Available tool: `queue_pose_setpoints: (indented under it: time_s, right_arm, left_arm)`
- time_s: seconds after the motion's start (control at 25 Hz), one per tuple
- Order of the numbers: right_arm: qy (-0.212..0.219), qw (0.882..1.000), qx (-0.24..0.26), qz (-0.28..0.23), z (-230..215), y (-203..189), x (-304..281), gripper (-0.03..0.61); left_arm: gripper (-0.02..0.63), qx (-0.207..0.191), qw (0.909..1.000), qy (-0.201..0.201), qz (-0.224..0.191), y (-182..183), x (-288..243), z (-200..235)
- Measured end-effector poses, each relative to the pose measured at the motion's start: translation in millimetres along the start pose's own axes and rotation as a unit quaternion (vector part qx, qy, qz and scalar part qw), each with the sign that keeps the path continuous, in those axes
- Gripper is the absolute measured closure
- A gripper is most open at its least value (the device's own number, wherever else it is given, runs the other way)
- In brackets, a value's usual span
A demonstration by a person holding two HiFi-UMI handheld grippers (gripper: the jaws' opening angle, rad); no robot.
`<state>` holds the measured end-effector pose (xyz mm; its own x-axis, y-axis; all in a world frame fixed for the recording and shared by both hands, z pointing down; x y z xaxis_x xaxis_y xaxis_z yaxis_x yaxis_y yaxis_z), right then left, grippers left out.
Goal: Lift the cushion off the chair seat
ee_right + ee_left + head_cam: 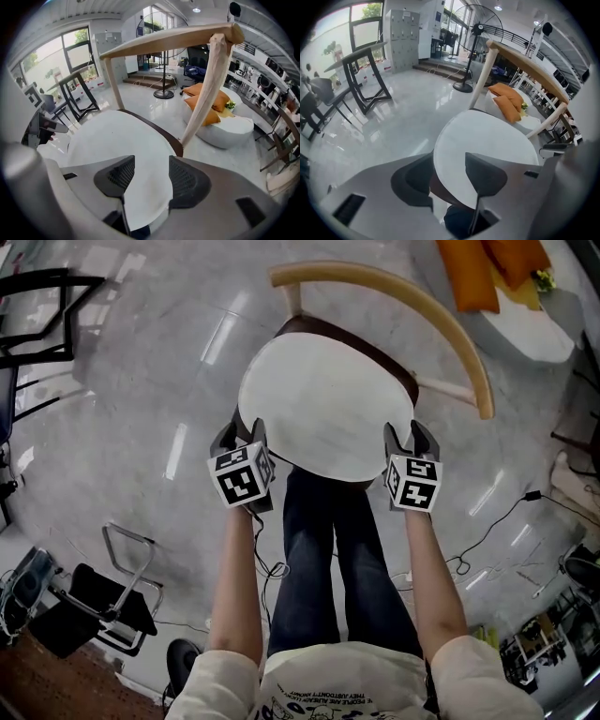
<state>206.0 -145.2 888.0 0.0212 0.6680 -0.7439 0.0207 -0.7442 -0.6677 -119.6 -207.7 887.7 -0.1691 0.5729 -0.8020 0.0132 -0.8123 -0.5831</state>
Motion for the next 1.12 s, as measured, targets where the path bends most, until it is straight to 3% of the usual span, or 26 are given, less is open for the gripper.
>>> queue_pose_setpoints:
  time_s: [0.48, 1.12]
  right_arm:
    - [-0.001, 0.999, 0.015, 0.037, -34.6, -36.8, -49.0, 0.303]
    - [0.073, 0.995, -0.039, 0.056, -41.2, -47.6, -65.9, 0.299]
  left_arm:
    - [0.37, -0.01, 0.9992, 0.005, 0.037, -34.3, -46.8, 9.5]
    - [0.371, 0.02, 0.9988, -0.015, 0.043, -45.8, -65.0, 7.9]
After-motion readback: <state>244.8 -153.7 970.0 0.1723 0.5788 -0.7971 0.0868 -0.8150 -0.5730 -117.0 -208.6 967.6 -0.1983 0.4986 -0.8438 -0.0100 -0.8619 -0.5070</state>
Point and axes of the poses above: the fingertips, and each gripper's own axes: x backward along the fingers, z to its left, y out of its top, the point moved 4 cm from there along x, backward along the fingers, and after that the axes turned 12 degrees about -z, right-handed, at the moved point
